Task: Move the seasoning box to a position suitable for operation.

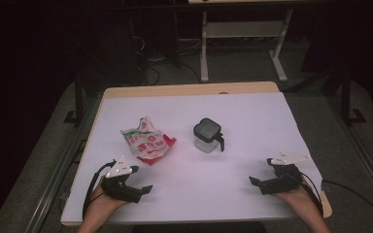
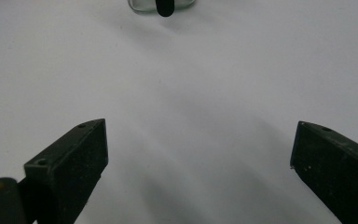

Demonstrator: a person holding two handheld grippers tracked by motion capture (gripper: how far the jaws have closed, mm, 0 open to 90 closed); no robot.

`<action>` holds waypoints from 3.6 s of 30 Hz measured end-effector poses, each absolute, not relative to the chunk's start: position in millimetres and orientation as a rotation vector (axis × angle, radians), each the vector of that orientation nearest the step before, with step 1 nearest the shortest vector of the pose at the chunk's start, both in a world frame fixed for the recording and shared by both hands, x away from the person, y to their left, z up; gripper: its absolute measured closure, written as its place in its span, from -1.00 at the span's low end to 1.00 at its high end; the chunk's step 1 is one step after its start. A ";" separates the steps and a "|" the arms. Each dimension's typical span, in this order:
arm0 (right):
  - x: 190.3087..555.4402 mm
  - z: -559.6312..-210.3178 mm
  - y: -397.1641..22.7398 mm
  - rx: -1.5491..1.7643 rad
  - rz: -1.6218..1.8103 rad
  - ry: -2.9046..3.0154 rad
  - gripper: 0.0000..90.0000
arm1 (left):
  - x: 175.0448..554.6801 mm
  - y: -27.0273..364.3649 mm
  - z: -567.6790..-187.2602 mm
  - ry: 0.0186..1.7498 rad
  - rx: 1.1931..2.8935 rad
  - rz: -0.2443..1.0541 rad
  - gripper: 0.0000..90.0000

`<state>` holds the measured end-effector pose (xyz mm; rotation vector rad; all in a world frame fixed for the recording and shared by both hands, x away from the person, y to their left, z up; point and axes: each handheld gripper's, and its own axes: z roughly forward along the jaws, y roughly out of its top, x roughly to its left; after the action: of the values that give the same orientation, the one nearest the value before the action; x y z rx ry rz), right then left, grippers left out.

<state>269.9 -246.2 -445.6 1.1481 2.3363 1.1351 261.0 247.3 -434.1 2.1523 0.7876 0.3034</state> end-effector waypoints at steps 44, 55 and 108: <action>330.4 -382.9 -192.9 1.076 0.995 2.539 -0.88 | 260.9 250.2 -434.6 0.773 2.135 0.310 -0.72; 347.2 -374.7 -176.5 1.038 0.944 2.581 -0.88 | 261.4 245.8 -436.2 0.751 2.147 0.289 -0.72; 439.1 -371.6 -69.7 0.909 0.665 2.801 -0.94 | 261.5 241.4 -440.7 0.715 2.178 0.228 -0.72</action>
<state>439.1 -69.7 -371.6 0.9093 2.8012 0.6647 261.5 241.4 -440.7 2.1780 0.7146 0.2279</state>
